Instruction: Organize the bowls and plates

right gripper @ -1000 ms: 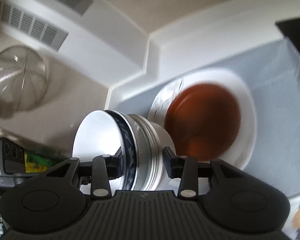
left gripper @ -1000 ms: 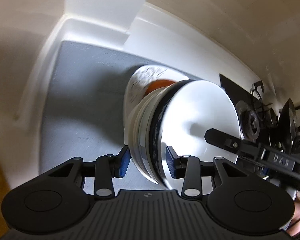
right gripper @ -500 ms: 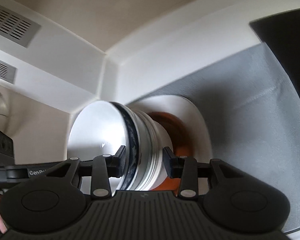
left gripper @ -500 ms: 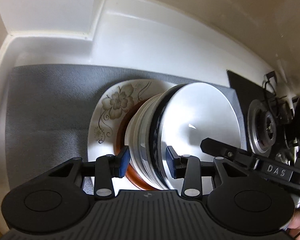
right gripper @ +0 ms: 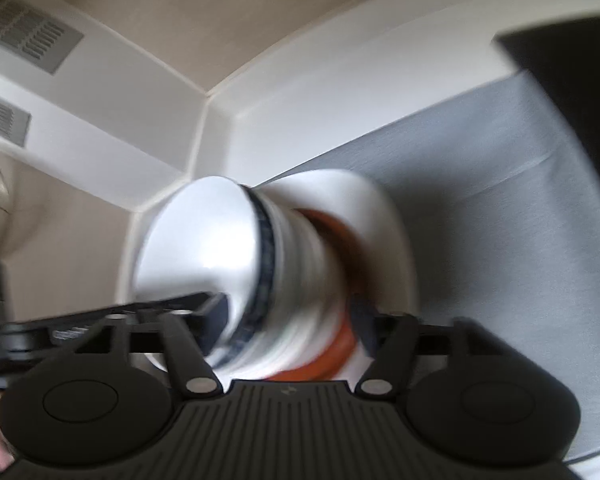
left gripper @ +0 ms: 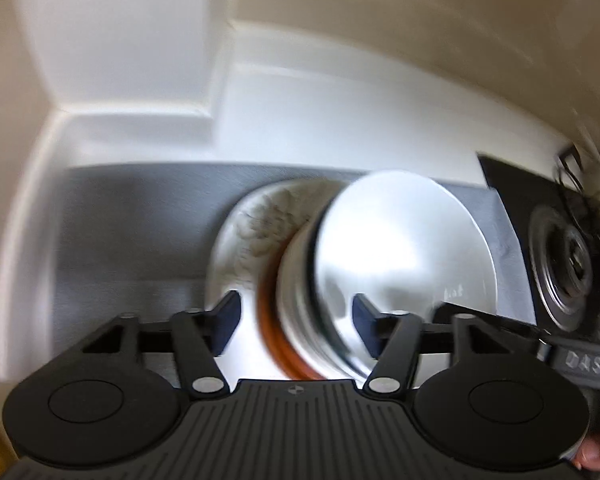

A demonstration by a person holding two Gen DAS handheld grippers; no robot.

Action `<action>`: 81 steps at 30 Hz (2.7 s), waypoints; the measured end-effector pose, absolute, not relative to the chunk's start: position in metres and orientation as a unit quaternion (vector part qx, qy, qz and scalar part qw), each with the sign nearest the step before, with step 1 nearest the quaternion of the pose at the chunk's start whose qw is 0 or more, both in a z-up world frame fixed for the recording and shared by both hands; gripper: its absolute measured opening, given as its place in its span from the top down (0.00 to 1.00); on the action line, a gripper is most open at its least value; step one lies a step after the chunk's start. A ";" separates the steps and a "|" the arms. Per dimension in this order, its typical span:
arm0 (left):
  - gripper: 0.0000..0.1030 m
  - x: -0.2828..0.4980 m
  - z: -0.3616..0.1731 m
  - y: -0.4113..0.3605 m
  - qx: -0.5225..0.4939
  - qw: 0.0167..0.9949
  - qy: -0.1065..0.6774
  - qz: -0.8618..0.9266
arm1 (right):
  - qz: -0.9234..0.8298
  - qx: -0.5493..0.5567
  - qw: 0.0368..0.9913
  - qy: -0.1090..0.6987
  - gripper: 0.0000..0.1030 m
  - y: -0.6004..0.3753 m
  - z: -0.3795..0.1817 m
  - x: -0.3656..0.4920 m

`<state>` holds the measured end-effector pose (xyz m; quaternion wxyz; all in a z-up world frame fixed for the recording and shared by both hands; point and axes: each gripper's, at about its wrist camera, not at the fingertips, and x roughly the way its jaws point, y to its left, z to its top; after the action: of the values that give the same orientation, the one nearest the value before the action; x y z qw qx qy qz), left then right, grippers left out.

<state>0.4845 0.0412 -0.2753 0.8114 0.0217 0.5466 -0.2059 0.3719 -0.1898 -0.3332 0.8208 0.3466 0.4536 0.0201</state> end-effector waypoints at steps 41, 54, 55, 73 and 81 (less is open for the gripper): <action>0.03 0.006 -0.008 0.026 0.102 0.906 0.401 -0.088 | -0.034 0.167 0.892 0.419 0.00 -0.115 -0.061 -0.036; 0.03 -0.034 -0.003 0.025 0.103 0.906 0.403 -0.080 | -0.028 0.159 0.893 0.420 0.00 -0.118 -0.055 -0.071; 0.03 -0.035 -0.003 0.025 0.104 0.907 0.401 -0.078 | -0.027 0.161 0.893 0.420 0.00 -0.118 -0.055 -0.071; 0.03 -0.030 -0.008 0.024 0.106 0.902 0.413 -0.068 | -0.021 0.158 0.890 0.428 0.00 -0.117 -0.061 -0.065; 0.03 -0.030 -0.007 0.020 0.110 0.903 0.409 -0.066 | -0.018 0.162 0.891 0.425 0.00 -0.121 -0.061 -0.064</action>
<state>-0.0297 0.0201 -0.0074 0.9035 0.1103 0.4089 -0.0656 -0.0636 -0.1213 -0.0608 0.8906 0.1619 0.4246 -0.0180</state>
